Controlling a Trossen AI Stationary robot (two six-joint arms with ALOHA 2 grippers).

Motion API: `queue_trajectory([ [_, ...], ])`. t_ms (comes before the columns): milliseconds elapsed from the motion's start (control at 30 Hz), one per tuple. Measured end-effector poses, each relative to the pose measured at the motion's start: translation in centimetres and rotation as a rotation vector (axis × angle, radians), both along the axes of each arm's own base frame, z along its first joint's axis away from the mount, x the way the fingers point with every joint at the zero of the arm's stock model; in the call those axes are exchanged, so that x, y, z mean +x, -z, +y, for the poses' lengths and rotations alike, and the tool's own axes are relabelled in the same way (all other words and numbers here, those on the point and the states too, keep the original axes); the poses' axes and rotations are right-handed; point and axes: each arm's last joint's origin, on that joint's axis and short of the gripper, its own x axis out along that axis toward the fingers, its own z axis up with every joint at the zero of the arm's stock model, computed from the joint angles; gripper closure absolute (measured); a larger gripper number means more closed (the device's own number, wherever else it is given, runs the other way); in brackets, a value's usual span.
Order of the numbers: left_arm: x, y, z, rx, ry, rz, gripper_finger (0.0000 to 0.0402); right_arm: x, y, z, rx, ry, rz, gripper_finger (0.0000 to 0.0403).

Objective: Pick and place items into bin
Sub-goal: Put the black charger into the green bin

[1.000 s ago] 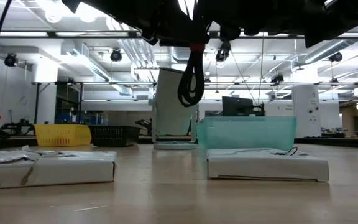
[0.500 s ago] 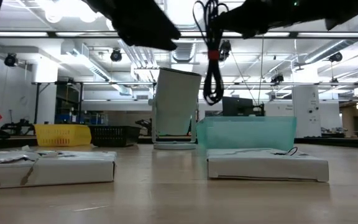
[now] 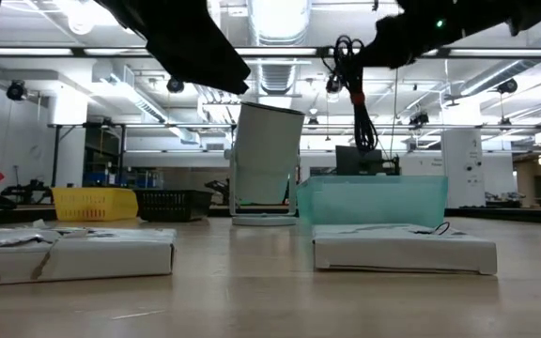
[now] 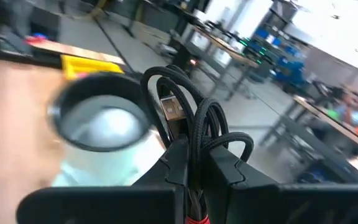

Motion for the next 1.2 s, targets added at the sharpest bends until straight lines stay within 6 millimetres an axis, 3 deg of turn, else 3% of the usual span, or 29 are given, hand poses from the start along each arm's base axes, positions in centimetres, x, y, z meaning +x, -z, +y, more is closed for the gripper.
queue_trajectory([
  [167, 0.0, 0.1, 0.0, 0.001, 0.000, 0.002, 0.0125, 0.4, 0.9, -2.7, 0.015, 0.101, 0.032, 0.0390],
  [300, -0.1, 0.2, 0.0, 0.004, 0.000, 0.011, 0.0125, 0.7, 1.7, -4.1, 0.077, 0.061, 0.037, 0.0387],
  [467, -0.1, 0.2, 0.0, 0.005, 0.000, 0.013, 0.0125, 0.7, 2.1, -5.3, 0.126, 0.084, 0.024, 0.0352],
  [800, -0.1, 0.2, 0.0, 0.005, 0.001, 0.013, 0.0125, 0.6, 2.0, -5.6, 0.132, 0.097, 0.013, 0.0280],
  [1200, -0.1, 0.2, 0.0, 0.005, 0.001, 0.013, 0.0125, 0.5, 2.4, -5.6, 0.162, 0.106, 0.033, 0.0234],
])
